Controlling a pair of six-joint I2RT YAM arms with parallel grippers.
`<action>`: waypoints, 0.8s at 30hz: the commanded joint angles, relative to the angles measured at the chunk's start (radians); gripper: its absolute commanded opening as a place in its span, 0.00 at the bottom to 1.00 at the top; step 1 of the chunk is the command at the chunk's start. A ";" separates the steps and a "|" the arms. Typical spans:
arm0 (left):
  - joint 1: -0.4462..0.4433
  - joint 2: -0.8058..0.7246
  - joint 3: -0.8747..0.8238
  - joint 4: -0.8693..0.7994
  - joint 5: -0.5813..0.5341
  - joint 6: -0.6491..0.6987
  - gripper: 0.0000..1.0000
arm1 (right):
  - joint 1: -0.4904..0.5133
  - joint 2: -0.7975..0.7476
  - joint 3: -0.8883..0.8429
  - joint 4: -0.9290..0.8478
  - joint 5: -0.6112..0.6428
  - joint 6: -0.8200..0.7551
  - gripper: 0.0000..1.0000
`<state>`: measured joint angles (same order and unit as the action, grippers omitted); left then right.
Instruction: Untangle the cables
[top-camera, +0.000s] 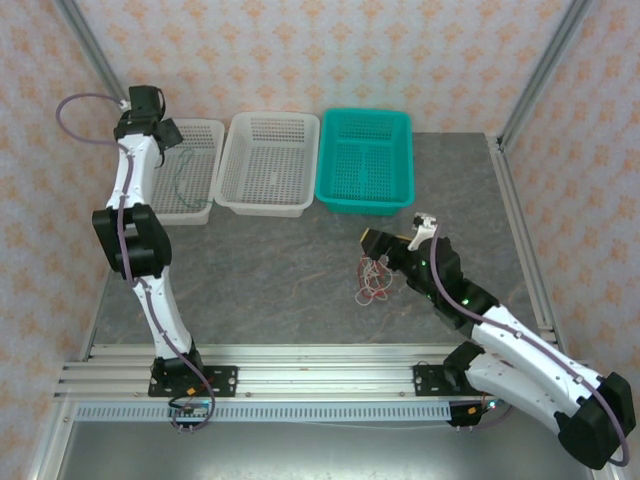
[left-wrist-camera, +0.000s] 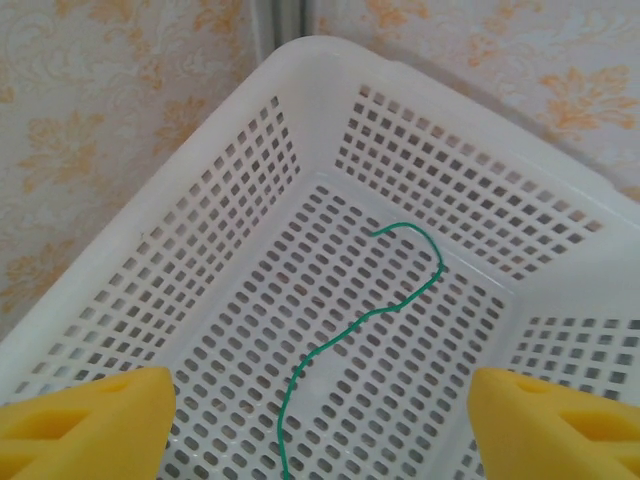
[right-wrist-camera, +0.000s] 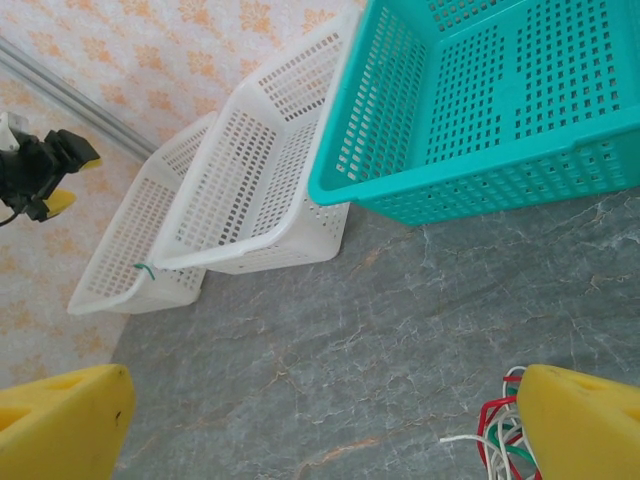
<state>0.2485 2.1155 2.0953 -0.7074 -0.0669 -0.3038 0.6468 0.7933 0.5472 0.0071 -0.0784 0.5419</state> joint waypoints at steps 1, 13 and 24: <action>-0.006 -0.139 -0.037 0.023 0.099 -0.068 0.77 | -0.001 0.020 0.057 -0.063 0.006 -0.006 0.99; -0.426 -0.669 -0.545 0.291 0.313 -0.243 0.66 | -0.067 0.377 0.273 -0.432 0.051 -0.012 0.99; -0.805 -0.775 -0.778 0.305 0.409 -0.004 0.63 | -0.107 0.778 0.335 -0.366 -0.232 -0.167 0.85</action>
<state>-0.5369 1.3529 1.3243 -0.3851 0.3084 -0.4068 0.5426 1.5070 0.8333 -0.3363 -0.2359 0.4419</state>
